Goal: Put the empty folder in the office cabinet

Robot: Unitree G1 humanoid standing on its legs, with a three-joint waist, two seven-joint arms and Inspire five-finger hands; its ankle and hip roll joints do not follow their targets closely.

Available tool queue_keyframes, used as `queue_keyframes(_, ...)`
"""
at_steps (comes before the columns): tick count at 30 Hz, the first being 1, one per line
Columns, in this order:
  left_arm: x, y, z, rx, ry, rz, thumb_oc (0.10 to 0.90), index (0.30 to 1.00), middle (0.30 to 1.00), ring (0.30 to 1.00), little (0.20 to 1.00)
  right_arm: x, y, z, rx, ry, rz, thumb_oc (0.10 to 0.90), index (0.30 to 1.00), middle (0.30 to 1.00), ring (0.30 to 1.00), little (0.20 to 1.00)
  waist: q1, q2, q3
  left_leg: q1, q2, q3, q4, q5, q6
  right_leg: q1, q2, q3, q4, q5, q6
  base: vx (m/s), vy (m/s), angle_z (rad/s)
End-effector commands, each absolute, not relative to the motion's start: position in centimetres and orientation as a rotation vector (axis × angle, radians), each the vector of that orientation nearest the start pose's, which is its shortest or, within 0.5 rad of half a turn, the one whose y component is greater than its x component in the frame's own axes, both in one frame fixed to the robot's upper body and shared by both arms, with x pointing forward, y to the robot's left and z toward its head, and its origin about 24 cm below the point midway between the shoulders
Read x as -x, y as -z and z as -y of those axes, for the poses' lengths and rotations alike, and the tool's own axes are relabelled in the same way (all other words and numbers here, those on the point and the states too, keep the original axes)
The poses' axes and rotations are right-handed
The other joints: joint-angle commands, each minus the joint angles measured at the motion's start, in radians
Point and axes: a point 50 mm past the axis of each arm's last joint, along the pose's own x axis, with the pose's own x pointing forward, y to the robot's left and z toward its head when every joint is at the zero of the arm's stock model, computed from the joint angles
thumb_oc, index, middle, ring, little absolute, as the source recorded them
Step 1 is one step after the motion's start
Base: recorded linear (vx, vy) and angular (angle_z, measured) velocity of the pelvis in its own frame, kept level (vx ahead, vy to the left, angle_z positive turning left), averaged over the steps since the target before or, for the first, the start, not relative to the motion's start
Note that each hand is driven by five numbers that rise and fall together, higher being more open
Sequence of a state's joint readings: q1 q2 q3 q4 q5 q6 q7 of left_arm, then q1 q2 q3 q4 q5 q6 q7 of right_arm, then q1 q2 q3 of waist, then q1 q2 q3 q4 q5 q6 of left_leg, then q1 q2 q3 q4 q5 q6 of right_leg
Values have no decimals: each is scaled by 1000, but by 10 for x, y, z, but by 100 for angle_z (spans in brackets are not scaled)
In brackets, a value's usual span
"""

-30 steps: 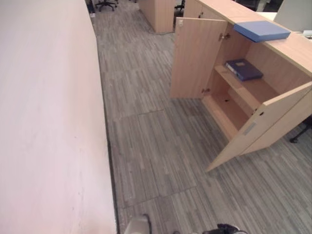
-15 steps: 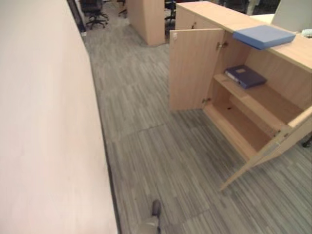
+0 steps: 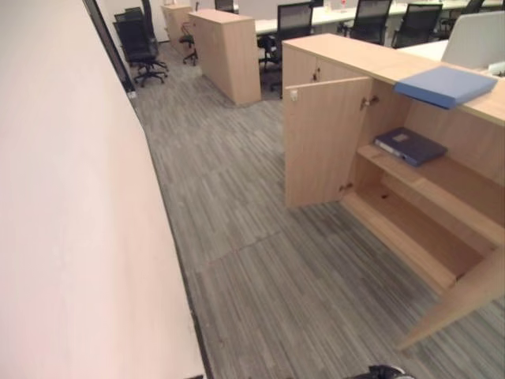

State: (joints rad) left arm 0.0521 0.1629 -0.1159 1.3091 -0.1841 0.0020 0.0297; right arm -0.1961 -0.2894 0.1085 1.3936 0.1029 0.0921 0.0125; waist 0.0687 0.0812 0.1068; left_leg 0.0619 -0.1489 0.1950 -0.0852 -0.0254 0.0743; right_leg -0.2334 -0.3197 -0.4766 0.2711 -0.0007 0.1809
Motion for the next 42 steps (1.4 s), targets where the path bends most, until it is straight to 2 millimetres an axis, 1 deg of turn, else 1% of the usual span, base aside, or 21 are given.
queue_keyframes(1,-27,172,-233,-120,-210,-1404,800,900,900,900,900,-115,144,282,260,252,-1338,800,900,900,900,900,6,-43,87,84,59,-54,-2,-9,-63,58,29,-46,-108,251,1,266,-59,53)
queue_keyframes(4,-23,173,-228,-107,-200,-1416,800,900,900,900,900,-100,148,282,262,262,-1377,800,900,900,900,900,-14,-68,85,122,46,-93,-2,-60,-73,67,82,-48,-264,263,1,274,-97,54)
queue_keyframes(10,-13,175,-222,-77,-213,-1442,800,900,900,900,900,-80,148,290,303,269,-1443,800,900,900,900,900,-14,-46,55,139,82,-113,-2,-79,-77,82,88,-53,-211,208,-37,238,-80,39)
queue_keyframes(15,-24,174,-224,-75,-203,-1402,800,900,900,900,900,-77,140,312,306,344,-1440,800,900,900,900,900,-23,-30,54,158,147,-132,-1,-93,-101,79,88,-61,-130,137,-71,201,-137,31)
queue_keyframes(18,-38,171,-227,-90,-188,-1351,800,900,900,900,900,-75,136,321,306,371,-1436,800,900,900,900,900,-21,-36,61,128,208,-117,135,-144,-140,113,107,-44,-115,67,-79,181,-182,17)
queue_keyframes(19,-42,171,-228,-96,-185,-1335,800,900,900,900,900,-75,134,324,307,379,-1434,800,900,900,900,900,-19,-41,65,97,220,-105,216,-128,-155,134,116,-46,-125,57,-89,184,-282,-14)
queue_keyframes(20,-50,169,-228,-101,-173,-1295,800,900,900,900,900,-76,130,332,312,399,-1428,800,900,900,900,900,0,-48,85,-4,239,-95,429,-57,-173,192,144,-52,-158,24,-121,107,-284,-29)
queue_keyframes(21,-54,168,-228,-102,-171,-1276,800,900,900,900,900,-75,128,337,316,413,-1427,800,900,900,900,900,9,-51,97,-61,243,-95,540,-7,-179,214,150,-58,-168,10,-138,68,-220,-34)
queue_keyframes(22,-54,167,-228,-103,-171,-1275,800,900,900,900,900,-75,128,337,316,414,-1427,800,900,900,900,900,8,-50,96,-69,245,-99,550,-10,-181,213,153,-60,-169,9,-140,149,-139,-40)
queue_keyframes(23,-53,167,-228,-79,-186,-1270,800,900,900,900,900,-73,123,345,324,439,-1433,800,900,900,900,900,30,-58,107,-166,245,-82,608,8,-168,251,147,-57,-189,-18,-145,206,-67,-26)
queue_keyframes(26,-44,168,-228,-50,-221,-1290,800,900,900,900,900,-70,125,343,332,425,-1447,800,900,900,900,900,57,-69,102,-242,236,-76,549,-12,-154,287,133,-29,-213,-24,-128,257,65,-15)
queue_keyframes(27,-35,169,-228,-33,-239,-1314,800,900,900,900,900,-68,126,341,344,410,-1457,800,900,900,900,900,82,-74,96,-282,238,-81,412,27,-144,311,115,-20,-232,-12,-111,227,113,-53)
queue_keyframes(28,-34,169,-228,-33,-241,-1316,800,900,900,900,900,-68,127,341,345,408,-1459,800,900,900,900,900,84,-74,95,-267,242,-90,413,1,-156,322,122,-2,-231,-31,-105,453,315,-63)
queue_keyframes(29,-29,170,-228,-31,-247,-1333,800,900,900,900,900,-68,129,337,346,399,-1459,800,900,900,900,900,120,-52,95,-316,258,-154,197,164,-178,368,128,29,-249,-34,-96,472,253,-58)
queue_keyframes(31,-23,171,-226,-44,-242,-1363,800,900,900,900,900,-69,130,334,341,404,-1452,800,900,900,900,900,142,-40,91,-352,267,-223,96,207,-204,407,123,72,-254,-50,-84,518,320,-98)
queue_keyframes(32,-13,174,-223,-41,-249,-1414,800,900,900,900,900,-70,134,327,319,391,-1452,800,900,900,900,900,146,-21,66,-298,271,-259,46,224,-214,423,119,102,-253,-57,-63,646,491,-105)
queue_keyframes(33,1,176,-217,-71,-212,-1470,800,900,900,900,900,-67,138,319,305,375,-1467,800,900,900,900,900,133,-30,19,-251,241,-236,44,195,-196,434,66,120,-265,-29,-40,616,513,-112)
queue_keyframes(35,-10,175,-215,-117,-148,-1431,800,900,900,900,900,-66,141,313,316,353,-1484,800,900,900,900,900,133,-39,2,-205,206,-208,43,163,-167,429,17,131,-252,0,-17,392,409,-143)
queue_keyframes(38,-19,174,-218,-150,-123,-1391,800,900,900,900,900,-67,145,303,309,324,-1495,800,900,900,900,900,130,-42,1,-123,98,-154,36,91,-86,364,-131,170,-111,161,9,292,479,-82)
queue_keyframes(39,-17,173,-221,-154,-131,-1398,800,900,900,900,900,-70,145,301,302,326,-1478,800,900,900,900,900,122,-35,6,-92,73,-131,31,65,-60,345,-177,142,-39,223,-4,290,373,-5)
queue_keyframes(42,-15,172,-227,-163,-148,-1402,800,900,900,900,900,-74,147,296,302,312,-1458,800,900,900,900,900,131,-40,11,-45,66,-98,19,28,-51,338,-218,78,28,244,14,164,190,-6)
